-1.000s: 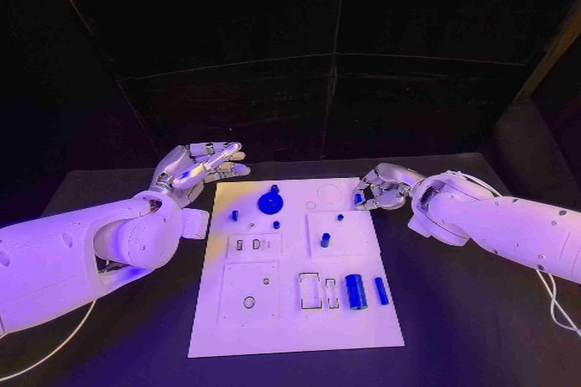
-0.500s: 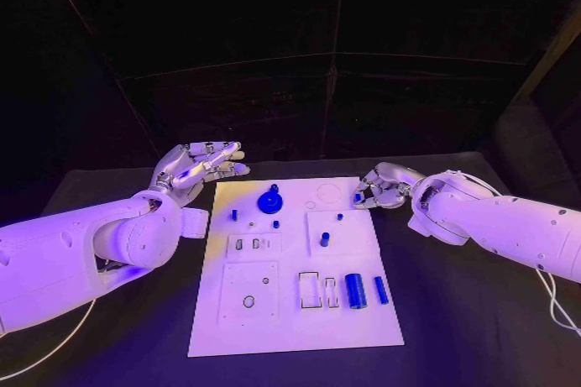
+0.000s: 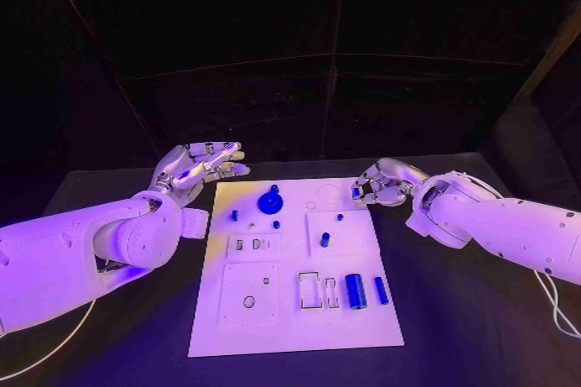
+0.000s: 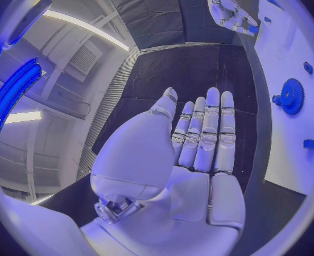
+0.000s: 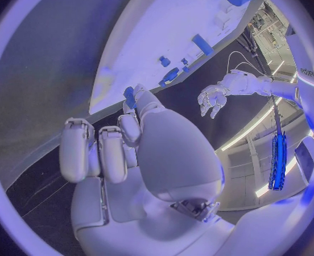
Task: Assemble the parts on the task board
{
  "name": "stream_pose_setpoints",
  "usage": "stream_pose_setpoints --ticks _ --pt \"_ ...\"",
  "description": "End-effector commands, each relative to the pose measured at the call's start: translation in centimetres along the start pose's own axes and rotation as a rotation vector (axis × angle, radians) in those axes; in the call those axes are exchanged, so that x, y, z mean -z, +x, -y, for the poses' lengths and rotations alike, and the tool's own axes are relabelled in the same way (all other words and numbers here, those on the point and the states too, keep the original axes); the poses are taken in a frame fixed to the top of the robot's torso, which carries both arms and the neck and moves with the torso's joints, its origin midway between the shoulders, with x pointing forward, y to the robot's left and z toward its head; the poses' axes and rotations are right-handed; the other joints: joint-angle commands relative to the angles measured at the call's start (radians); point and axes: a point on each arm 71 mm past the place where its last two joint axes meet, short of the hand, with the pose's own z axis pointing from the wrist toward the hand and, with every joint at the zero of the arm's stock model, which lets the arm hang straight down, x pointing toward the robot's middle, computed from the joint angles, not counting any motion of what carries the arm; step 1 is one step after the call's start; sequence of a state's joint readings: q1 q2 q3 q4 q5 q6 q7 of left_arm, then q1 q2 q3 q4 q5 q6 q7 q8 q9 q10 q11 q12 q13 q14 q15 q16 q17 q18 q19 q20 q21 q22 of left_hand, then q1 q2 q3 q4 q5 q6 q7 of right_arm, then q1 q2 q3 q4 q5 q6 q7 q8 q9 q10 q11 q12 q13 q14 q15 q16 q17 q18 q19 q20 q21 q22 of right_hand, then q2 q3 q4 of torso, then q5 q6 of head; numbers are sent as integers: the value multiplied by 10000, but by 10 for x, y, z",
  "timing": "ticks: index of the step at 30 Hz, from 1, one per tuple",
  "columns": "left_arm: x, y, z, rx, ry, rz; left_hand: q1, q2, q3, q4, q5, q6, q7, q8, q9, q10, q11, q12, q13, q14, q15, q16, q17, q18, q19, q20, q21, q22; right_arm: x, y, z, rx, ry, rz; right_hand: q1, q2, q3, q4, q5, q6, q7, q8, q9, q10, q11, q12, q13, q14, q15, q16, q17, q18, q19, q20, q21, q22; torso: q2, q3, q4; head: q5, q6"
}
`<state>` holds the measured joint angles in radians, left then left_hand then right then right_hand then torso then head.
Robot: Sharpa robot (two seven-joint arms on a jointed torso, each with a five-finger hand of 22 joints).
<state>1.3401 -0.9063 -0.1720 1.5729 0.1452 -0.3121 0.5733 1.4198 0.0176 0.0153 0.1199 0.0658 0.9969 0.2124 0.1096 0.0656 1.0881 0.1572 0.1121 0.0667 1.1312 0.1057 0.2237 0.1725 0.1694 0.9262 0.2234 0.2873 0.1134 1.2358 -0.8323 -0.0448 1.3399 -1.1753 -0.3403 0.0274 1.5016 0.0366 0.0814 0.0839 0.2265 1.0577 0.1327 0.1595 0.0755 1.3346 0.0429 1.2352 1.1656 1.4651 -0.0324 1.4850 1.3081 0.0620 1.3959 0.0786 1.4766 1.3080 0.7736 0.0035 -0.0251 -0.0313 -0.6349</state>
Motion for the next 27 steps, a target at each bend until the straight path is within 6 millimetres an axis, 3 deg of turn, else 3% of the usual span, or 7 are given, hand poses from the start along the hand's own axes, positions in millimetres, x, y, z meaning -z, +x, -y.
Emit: stream_pose_setpoints --ticks 1,5,7,12,19,27 --pt "0 1 1 28 55 -139 6 69 -14 -56 -29 75 -2 -64 -5 65 -18 -40 4 40 27 -59 15 148 74 5 3 -11 4 -2 -10 -583 71 508 158 362 71 2 60 256 -203 -1 41 217 -146 -7 -26 688 -62 30 705 -104 71 -25 39 207 -23 -24 5 -5 25" --pt "-1 1 1 24 55 -140 6 69 -14 -56 -29 75 -2 -64 -5 65 -18 -40 4 40 27 -59 15 148 74 5 3 -11 7 4 -27 -722 84 472 106 374 133 6 96 241 -198 -26 31 206 -143 -33 -47 686 -59 26 699 -104 69 -25 39 208 -105 -56 15 21 -18" --pt "-2 1 0 14 53 -129 3 73 -14 -58 -29 77 -1 -69 -5 68 -17 -47 4 41 28 -69 17 147 75 5 -1 -15 8 8 -40 -792 33 517 52 383 183 13 7 229 -194 -46 23 202 -138 -50 -59 683 -55 21 690 -105 70 -24 41 213 -133 -67 24 47 5" --pt "-4 0 0 -8 63 -109 -4 81 -15 -60 -29 81 0 -78 -5 74 -16 -60 4 43 29 -86 20 147 78 4 -8 -20 6 23 -75 -904 -209 428 5 387 235 14 -91 210 -187 -71 13 195 -132 -70 -75 678 -52 11 672 -105 70 -22 41 216 -244 -105 52 146 -69" --pt "-7 -1 -1 -27 70 -107 -27 121 -14 -61 -29 166 -49 -77 4 177 -60 -72 15 136 -1 -105 53 154 135 -15 -8 -30 -5 47 -119 -648 -908 -42 -7 368 298 -19 -35 196 -182 -93 6 191 -129 -79 -74 676 -49 8 667 -104 66 -20 40 215 -368 -144 50 470 -253" --pt "-11 2 -3 -40 50 -142 -50 146 -26 -78 -30 279 -97 -107 4 326 -114 -130 15 404 -82 -85 159 160 322 -87 41 -26 -21 72 -154 -303 -1270 -866 -60 333 336 -24 0 189 -169 -110 0 162 -119 -122 -114 666 -44 -14 621 -105 66 -16 40 218 -434 -188 116 637 -370"
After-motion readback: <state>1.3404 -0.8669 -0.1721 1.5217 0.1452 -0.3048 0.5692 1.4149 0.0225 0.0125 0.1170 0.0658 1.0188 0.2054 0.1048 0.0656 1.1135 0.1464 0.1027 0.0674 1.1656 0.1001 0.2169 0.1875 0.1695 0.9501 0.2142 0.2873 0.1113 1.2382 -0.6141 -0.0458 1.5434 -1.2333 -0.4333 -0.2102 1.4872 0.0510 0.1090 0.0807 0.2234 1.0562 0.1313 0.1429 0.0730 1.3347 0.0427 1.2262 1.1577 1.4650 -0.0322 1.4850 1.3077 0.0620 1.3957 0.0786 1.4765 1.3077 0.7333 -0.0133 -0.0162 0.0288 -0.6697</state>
